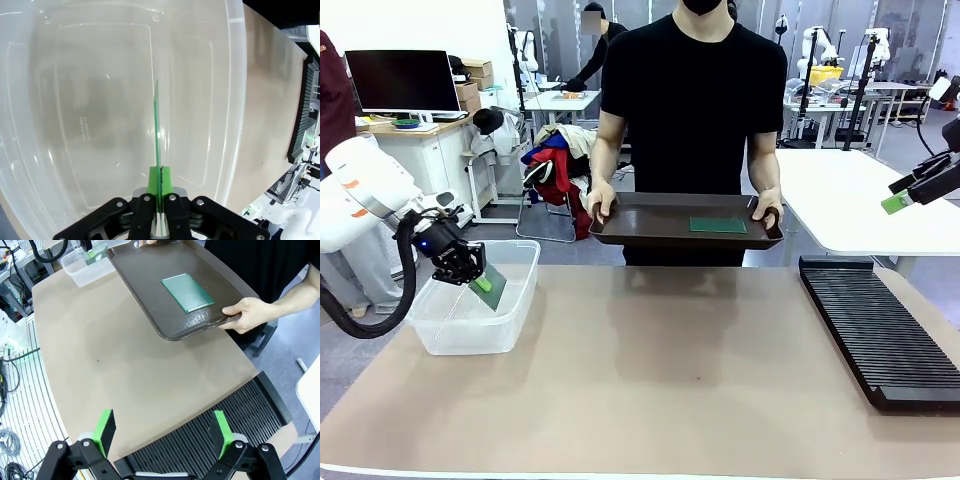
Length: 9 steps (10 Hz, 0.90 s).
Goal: Sort PCBs into racks and boxes based on the side picked up.
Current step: If the short side of the Blank PCB is picked up, insert it into the PCB Rack ; if the long side is picked up, place it in the Organizing box.
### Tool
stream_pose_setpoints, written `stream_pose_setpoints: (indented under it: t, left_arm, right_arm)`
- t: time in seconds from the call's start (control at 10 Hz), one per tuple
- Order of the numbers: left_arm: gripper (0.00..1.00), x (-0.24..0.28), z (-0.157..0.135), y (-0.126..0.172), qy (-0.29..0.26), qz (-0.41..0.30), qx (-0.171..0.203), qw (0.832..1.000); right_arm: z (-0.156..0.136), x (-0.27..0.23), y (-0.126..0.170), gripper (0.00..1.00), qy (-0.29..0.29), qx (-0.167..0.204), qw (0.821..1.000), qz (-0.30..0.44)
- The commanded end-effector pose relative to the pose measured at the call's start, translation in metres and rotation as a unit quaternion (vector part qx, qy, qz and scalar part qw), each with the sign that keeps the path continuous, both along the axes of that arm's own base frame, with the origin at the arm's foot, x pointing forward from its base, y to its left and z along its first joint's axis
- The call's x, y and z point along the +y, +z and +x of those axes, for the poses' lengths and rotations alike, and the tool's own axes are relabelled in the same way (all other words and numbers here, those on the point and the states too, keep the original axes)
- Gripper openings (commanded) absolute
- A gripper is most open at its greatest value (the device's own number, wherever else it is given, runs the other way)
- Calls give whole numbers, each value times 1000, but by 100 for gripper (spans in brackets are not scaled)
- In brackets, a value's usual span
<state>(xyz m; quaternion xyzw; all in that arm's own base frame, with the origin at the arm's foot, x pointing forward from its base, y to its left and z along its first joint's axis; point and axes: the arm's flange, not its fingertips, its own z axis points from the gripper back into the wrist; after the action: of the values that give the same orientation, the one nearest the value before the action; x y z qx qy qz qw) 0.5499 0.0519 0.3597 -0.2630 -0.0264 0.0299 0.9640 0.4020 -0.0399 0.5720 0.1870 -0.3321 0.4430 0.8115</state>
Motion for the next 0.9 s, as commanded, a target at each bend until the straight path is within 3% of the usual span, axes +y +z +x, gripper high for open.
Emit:
stream_pose_setpoints:
  t: [0.0, 0.5, 0.6, 0.7, 0.8]
  left_arm:
    - [3, -6, 9, -4, 0, 9, 28, 1000]
    - [3, -7, 15, -22, 1, 18, 59, 998]
    - [22, -6, 14, -22, 8, 20, 63, 998]
    - [22, -2, 12, -18, 15, 25, 62, 998]
    - [42, 2, 11, -12, 20, 25, 59, 998]
  right_arm:
    - [1, 1, -1, 100, 6, 1, 1000, 9]
    - [1, 1, -1, 100, 6, 1, 1000, 9]
    - [1, 1, -1, 100, 6, 1, 1000, 9]
    - [1, 1, -1, 100, 6, 1, 1000, 9]
    - [1, 1, -1, 100, 6, 1, 1000, 9]
